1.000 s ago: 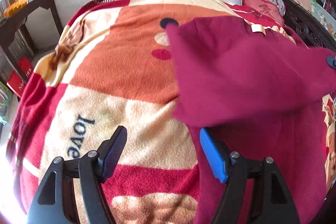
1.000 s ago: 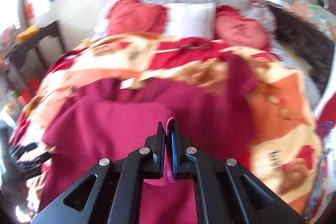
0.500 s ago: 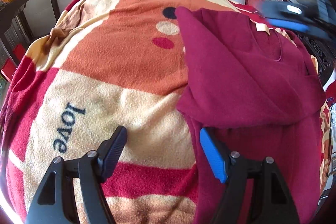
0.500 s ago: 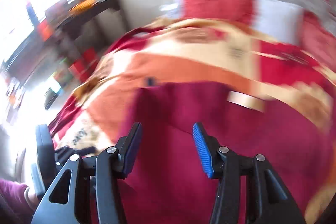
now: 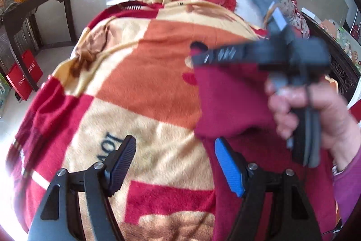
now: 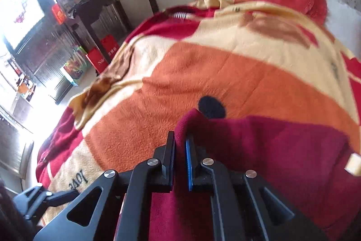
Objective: Fold small clothes
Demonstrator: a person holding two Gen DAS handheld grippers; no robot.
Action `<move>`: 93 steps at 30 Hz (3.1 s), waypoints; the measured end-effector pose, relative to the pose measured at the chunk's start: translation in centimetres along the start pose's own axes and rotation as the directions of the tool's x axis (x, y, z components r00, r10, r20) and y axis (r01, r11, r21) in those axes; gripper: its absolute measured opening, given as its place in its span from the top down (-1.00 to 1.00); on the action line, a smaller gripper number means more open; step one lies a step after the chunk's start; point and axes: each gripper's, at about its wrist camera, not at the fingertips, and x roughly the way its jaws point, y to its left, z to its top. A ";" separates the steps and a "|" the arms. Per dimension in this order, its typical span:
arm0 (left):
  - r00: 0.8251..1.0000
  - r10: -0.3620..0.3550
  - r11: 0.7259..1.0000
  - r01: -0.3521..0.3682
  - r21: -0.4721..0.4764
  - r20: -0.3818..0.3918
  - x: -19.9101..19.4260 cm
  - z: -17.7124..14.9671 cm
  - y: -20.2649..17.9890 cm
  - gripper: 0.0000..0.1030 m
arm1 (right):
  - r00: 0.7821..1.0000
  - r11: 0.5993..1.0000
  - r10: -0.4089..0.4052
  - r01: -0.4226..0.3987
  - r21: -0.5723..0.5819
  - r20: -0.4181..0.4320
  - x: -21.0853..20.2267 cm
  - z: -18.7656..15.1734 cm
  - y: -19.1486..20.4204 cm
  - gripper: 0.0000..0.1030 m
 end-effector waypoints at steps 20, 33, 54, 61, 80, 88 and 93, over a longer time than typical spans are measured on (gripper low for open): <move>0.991 0.035 0.999 -0.032 0.025 -0.130 6.1 0.8 -3.1 -0.54 | 0.848 0.840 -0.514 0.529 0.125 -0.132 -16.3 -16.5 -17.5 0.55; 0.989 0.076 0.997 -0.071 0.041 -0.126 6.1 0.7 -4.1 -0.57 | 0.800 0.783 -0.599 0.594 0.183 -0.035 -17.4 -15.3 -17.9 1.00; 0.994 0.106 0.986 -0.103 0.128 -0.015 2.1 1.5 -7.9 -0.57 | 0.883 0.833 -0.469 0.454 0.317 -0.033 -19.2 -19.4 -12.2 0.75; 0.994 0.101 0.986 -0.096 0.138 -0.029 4.0 1.3 -8.9 -0.62 | 0.869 0.795 -0.490 0.479 0.372 -0.071 -18.4 -21.3 -14.2 0.72; 0.998 0.045 0.998 -0.043 0.040 -0.035 3.5 -3.8 -8.8 -0.64 | 0.890 0.805 -0.453 0.385 0.451 0.048 -19.5 -28.0 -8.9 0.56; 0.998 0.066 0.998 -0.066 0.006 -0.001 4.2 -5.1 -8.2 -0.74 | 0.870 0.805 -0.488 0.420 0.418 0.065 -18.9 -28.5 -8.4 0.42; 0.997 0.074 0.997 -0.075 0.025 0.020 4.1 -5.7 -8.6 -0.83 | 0.864 0.806 -0.499 0.433 0.404 0.069 -18.7 -28.5 -8.2 0.35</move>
